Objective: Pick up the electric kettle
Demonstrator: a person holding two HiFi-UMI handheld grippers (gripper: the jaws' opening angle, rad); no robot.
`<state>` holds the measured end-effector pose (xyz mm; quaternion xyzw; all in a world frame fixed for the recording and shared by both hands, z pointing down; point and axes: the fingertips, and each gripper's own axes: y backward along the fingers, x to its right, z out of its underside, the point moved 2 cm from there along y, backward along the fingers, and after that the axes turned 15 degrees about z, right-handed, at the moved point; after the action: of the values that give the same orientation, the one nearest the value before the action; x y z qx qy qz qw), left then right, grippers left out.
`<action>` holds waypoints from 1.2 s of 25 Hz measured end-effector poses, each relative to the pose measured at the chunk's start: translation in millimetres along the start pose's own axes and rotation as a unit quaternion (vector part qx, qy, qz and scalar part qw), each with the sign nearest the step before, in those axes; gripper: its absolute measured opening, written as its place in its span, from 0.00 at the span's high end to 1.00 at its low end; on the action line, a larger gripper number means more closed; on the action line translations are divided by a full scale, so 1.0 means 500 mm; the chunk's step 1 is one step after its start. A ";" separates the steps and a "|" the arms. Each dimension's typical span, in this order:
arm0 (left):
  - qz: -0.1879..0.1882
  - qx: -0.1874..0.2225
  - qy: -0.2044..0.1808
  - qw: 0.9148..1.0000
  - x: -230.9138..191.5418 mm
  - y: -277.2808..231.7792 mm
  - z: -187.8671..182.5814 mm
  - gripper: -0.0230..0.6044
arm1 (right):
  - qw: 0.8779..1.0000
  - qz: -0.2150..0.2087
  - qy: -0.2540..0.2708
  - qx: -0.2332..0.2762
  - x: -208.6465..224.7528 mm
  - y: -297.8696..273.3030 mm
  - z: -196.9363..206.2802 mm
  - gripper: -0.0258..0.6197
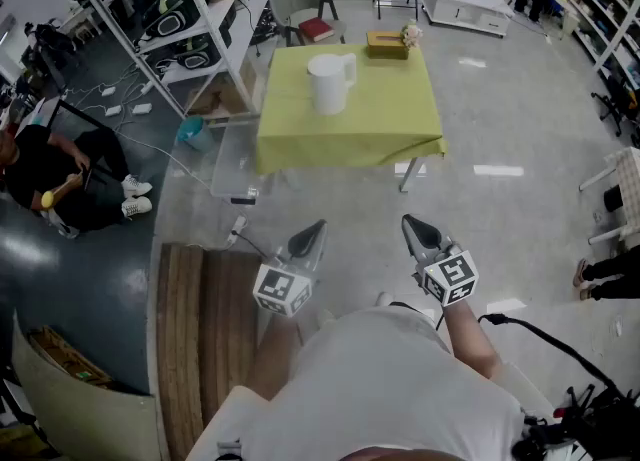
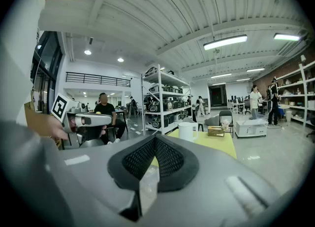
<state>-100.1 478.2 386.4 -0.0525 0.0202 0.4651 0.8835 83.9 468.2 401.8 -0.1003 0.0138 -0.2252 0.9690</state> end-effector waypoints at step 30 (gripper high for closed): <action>-0.031 0.005 -0.003 1.000 0.087 -0.085 0.005 0.96 | 0.999 -0.048 0.003 -0.003 0.101 0.030 0.010 0.95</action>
<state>-40.8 490.2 388.2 -0.0470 0.0188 0.4379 0.8976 135.9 460.2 404.6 -0.1030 0.0126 -0.2717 0.9568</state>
